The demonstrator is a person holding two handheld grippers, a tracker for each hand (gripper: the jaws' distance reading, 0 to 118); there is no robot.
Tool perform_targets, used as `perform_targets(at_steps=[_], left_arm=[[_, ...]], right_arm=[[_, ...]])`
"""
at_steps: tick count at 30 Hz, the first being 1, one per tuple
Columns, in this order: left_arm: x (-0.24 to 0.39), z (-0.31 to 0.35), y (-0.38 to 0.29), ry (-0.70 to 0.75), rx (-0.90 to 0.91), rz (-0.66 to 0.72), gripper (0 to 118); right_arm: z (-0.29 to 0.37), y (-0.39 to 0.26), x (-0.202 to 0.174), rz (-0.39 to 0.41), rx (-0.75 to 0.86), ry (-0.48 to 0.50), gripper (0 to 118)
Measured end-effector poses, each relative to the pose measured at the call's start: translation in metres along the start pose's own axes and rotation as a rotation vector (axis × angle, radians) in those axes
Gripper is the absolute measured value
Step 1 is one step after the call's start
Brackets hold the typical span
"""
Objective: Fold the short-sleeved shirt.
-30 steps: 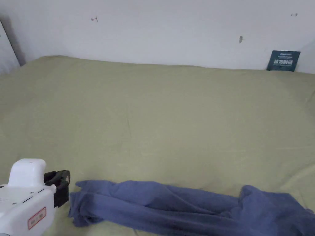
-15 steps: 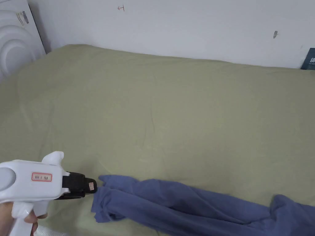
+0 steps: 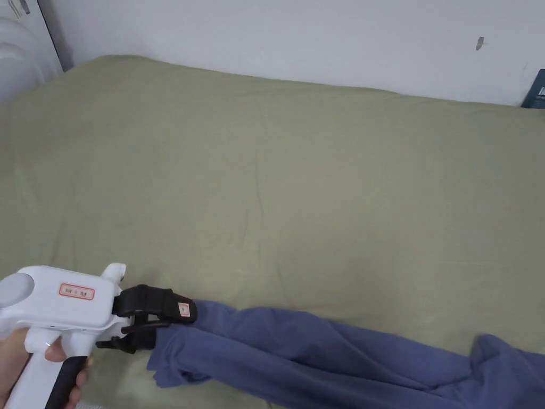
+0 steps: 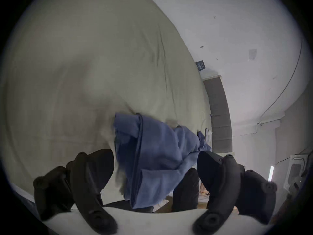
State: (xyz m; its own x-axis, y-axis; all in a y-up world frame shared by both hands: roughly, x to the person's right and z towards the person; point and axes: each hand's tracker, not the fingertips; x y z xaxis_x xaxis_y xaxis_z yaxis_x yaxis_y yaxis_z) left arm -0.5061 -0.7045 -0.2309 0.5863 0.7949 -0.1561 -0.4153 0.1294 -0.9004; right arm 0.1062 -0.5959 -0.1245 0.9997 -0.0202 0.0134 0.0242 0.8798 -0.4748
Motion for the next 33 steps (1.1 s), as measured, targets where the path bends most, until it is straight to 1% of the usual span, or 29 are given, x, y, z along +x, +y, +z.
perform_targets(at_steps=[2,4,6,7,8,9,10,11,12,15,16,17,19,21,24,27,30,31,33], left_arm=[[-0.001,-0.015,-0.006,-0.048,-0.061,0.02,104],[0.004,-0.022,-0.008,-0.029,-0.046,-0.017,104],[0.008,-0.022,-0.006,-0.026,-0.045,-0.015,103],[0.008,-0.021,-0.005,-0.038,-0.044,-0.001,98],[0.006,-0.018,-0.002,-0.016,-0.03,0.001,83],[0.004,-0.016,-0.003,0.03,-0.007,-0.029,42],[0.002,-0.019,-0.003,0.109,0.026,-0.016,5],[-0.003,-0.02,-0.004,0.096,0.026,-0.008,5],[-0.002,-0.017,-0.005,0.035,0.013,0.009,5],[0.004,-0.001,-0.012,0.055,0.067,-0.022,5],[0.01,0.01,-0.013,0.054,0.091,-0.011,5],[0.011,0.02,-0.016,0.06,0.133,-0.006,5],[0.009,0.044,-0.02,0.075,0.15,-0.002,5],[0.017,0.069,-0.026,0.15,0.194,-0.024,5],[0.03,0.092,-0.037,0.186,0.206,-0.034,5],[0.061,0.088,-0.047,0.227,0.194,-0.095,5],[0.105,0.071,-0.052,0.25,0.176,-0.157,5],[0.121,0.063,-0.055,0.269,0.151,-0.202,5],[0.152,0.043,-0.06,0.311,0.125,-0.261,5]], right_arm=[[-0.001,0.0,0.001,-0.004,-0.003,-0.002,0],[-0.001,0.0,0.003,-0.021,-0.007,0.004,0],[-0.002,0.0,0.002,-0.03,-0.013,0.008,0],[-0.002,-0.001,0.002,-0.031,-0.012,0.01,0],[-0.002,-0.001,0.002,-0.032,-0.012,0.012,0],[-0.001,-0.001,0.001,-0.033,-0.014,0.018,0],[0.0,-0.002,0.001,-0.038,-0.013,0.022,0],[0.001,-0.002,0.001,-0.043,-0.012,0.026,0],[0.003,-0.002,0.002,-0.047,-0.009,0.033,0],[0.006,0.001,0.003,-0.049,0.004,0.04,0],[0.006,0.002,0.004,-0.051,0.01,0.041,0],[0.006,0.004,0.005,-0.055,0.014,0.045,0],[0.006,0.006,0.006,-0.051,0.024,0.053,0],[0.006,0.007,0.007,-0.038,0.032,0.064,0],[0.006,0.009,0.007,-0.023,0.05,0.075,0],[0.006,0.012,0.006,-0.003,0.077,0.069,0],[0.014,0.019,0.006,-0.01,0.128,0.076,0],[0.017,0.021,0.005,0.003,0.158,0.067,0],[0.024,0.024,0.002,0.055,0.213,0.034,0]])
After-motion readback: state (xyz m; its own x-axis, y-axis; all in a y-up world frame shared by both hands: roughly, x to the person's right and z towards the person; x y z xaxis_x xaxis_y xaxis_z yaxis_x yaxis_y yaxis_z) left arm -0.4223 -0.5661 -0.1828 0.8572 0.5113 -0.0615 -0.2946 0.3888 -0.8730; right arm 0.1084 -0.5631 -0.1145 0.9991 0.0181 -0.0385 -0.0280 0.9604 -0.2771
